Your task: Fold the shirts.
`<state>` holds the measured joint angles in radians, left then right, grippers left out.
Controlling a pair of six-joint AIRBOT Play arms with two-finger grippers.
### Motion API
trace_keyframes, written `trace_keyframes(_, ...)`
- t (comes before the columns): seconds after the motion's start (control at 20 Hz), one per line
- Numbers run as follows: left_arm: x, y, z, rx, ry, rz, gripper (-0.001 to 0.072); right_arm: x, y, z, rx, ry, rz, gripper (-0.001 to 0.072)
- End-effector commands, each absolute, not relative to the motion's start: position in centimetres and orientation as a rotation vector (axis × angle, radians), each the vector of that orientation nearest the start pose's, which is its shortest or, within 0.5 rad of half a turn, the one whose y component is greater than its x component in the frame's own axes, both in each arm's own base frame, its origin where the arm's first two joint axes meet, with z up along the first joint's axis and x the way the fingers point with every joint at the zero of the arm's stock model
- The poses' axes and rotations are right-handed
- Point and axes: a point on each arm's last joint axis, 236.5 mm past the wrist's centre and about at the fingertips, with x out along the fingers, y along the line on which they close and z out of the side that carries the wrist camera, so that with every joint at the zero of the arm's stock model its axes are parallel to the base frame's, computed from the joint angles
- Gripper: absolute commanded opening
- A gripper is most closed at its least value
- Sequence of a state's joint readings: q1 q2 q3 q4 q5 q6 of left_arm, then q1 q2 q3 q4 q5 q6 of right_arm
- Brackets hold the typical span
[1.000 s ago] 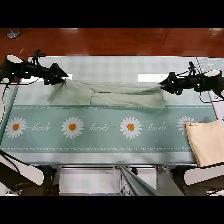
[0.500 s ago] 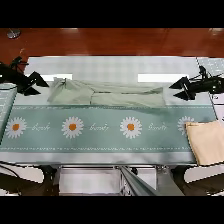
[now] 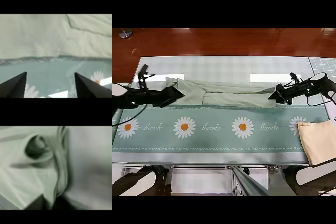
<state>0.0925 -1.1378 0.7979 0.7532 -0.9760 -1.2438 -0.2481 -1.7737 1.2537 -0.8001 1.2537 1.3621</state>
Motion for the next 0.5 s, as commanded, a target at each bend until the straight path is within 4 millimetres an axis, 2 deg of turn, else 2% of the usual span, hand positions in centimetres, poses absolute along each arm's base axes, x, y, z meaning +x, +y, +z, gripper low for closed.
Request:
trace_keyframes(0.0, 33.1, -16.3, -0.3, -0.551, 1.158, -0.505, 0.0152, 42.5, 7.8, -6.6, 0.813, 1.468, 0.401, 0.0031)
trace_keyframes(0.05, 33.0, -17.3, -0.2, -0.535, 1.161, -0.534, 0.0027, 42.3, 7.5, -5.5, 0.768, 1.455, 0.414, 0.0030)
trace_keyframes(0.25, 33.6, -21.4, 1.4, -0.467, 1.123, -0.626, 0.0026, 39.0, 3.7, -1.1, 0.511, 1.422, 0.295, 0.0031)
trace_keyframes(0.35, 33.2, -24.9, 1.9, -0.394, 1.125, -0.723, 0.0026, 36.8, 3.5, 1.9, 0.458, 1.328, 0.265, 0.0030)
trace_keyframes(0.45, 33.2, -28.9, 1.6, -0.333, 1.138, -0.802, 0.0025, 34.1, 3.9, 4.4, 0.430, 1.235, 0.251, 0.0031)
